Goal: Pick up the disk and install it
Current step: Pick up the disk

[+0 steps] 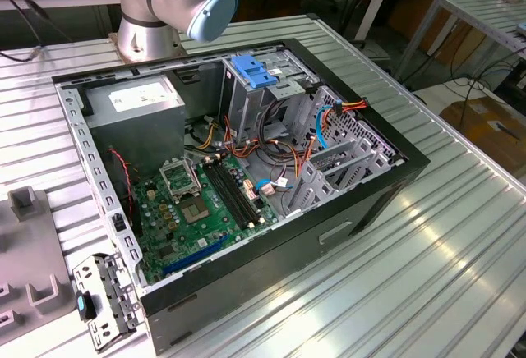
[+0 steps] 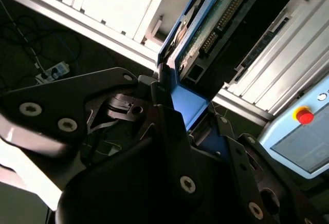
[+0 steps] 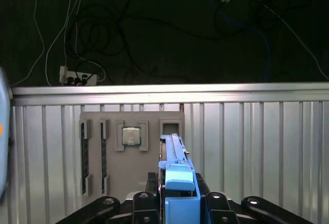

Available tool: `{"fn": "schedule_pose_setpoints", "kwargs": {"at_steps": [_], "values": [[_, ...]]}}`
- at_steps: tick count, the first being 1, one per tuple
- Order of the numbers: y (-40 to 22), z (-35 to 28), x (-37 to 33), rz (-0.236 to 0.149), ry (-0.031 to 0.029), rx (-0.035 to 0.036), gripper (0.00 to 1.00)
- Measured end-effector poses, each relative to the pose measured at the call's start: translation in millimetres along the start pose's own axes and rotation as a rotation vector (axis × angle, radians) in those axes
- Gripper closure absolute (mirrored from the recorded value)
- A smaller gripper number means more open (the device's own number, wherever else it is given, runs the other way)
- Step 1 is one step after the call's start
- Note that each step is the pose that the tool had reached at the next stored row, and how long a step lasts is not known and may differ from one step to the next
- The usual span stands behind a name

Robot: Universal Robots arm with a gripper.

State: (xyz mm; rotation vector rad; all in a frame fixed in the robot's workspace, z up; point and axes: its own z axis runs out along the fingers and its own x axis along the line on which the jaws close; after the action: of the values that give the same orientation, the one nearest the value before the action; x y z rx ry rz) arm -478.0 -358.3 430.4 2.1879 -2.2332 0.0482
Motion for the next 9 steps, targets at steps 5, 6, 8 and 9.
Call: {"fn": "schedule_pose_setpoints", "kwargs": {"at_steps": [5, 6, 8, 9], "values": [[0.0, -3.1, 0.0, 0.001, -0.0129, 0.0154, 0.63], [-0.1, -4.4, 0.1, 0.001, -0.0132, 0.0166, 0.63], [-0.1, -8.3, 0.3, 0.001, -0.0133, 0.0172, 0.63], [-0.1, -10.8, 0.3, 0.001, -0.0133, 0.0172, 0.63]]}}
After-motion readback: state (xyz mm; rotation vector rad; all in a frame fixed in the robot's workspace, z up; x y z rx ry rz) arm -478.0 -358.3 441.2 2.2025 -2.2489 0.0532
